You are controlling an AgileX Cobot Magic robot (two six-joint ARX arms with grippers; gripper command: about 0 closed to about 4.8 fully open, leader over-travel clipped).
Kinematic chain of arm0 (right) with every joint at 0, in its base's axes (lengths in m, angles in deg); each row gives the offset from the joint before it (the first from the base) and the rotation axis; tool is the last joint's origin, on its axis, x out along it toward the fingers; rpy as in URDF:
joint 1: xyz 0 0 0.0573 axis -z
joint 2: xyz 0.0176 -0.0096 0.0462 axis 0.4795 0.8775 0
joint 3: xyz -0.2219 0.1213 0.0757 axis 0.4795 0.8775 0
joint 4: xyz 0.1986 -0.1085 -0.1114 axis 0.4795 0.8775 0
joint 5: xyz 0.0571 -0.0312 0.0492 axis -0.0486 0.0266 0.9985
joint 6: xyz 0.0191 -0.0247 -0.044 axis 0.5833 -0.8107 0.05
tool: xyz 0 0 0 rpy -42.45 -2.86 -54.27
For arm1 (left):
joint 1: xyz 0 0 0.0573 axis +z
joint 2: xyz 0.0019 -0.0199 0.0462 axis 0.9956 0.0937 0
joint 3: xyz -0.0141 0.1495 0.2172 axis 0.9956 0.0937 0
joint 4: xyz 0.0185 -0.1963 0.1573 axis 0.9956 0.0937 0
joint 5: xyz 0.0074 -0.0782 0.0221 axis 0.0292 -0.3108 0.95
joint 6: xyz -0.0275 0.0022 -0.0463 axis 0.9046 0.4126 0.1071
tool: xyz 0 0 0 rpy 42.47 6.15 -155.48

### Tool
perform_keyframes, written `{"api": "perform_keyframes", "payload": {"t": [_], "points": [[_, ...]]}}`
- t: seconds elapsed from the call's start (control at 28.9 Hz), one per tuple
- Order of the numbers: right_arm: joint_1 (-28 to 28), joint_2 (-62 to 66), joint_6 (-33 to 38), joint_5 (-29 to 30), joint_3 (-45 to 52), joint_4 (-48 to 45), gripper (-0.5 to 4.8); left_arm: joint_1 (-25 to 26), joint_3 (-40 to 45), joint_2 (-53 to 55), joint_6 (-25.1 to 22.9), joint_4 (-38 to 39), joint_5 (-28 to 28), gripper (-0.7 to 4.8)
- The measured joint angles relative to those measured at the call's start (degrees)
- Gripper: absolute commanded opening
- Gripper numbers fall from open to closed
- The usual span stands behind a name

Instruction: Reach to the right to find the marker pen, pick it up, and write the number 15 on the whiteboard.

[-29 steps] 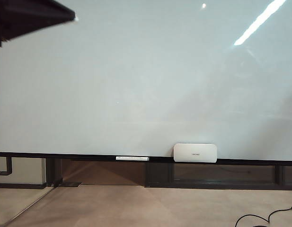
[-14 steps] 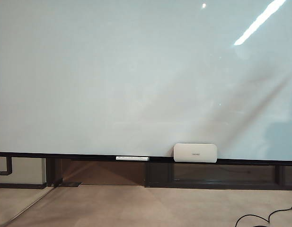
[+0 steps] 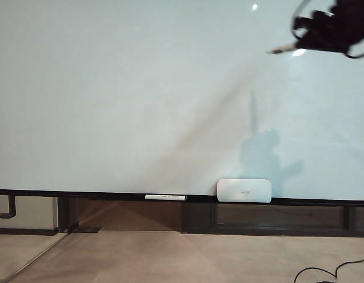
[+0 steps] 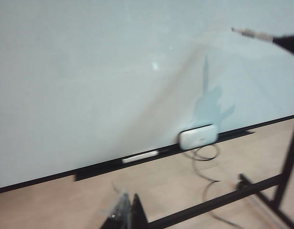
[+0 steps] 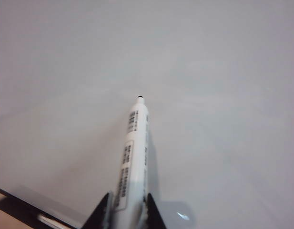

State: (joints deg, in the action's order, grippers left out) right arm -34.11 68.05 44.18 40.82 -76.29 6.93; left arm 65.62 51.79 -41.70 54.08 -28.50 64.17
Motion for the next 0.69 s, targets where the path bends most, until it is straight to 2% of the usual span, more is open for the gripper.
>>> {"api": "perform_keyframes", "payload": {"t": [0.14,0.31,0.42,0.52,0.69], "points": [[-4.3,3.1,0.0,-0.3,-6.0,2.3,-0.01,0.0,0.0,0.1,-3.5,0.0,3.4,-0.05],[-8.0,6.9,-0.1,-0.3,-13.6,4.8,-0.01,0.0,-0.2,0.1,-5.3,-0.4,5.7,-0.05],[-9.4,8.8,-0.1,-0.3,-17.4,4.8,-0.01,0.0,-0.3,0.1,-7.9,-3.0,4.0,-0.05],[-11.0,11.3,-0.1,-0.9,-20.6,5.0,-0.01,0.0,-0.3,0.1,-8.6,-7.3,1.0,-0.05],[-14.3,13.7,-0.4,-3.4,-23.6,3.0,-0.01,0.0,-0.6,0.1,-5.2,-9.7,-2.8,-0.05]]}}
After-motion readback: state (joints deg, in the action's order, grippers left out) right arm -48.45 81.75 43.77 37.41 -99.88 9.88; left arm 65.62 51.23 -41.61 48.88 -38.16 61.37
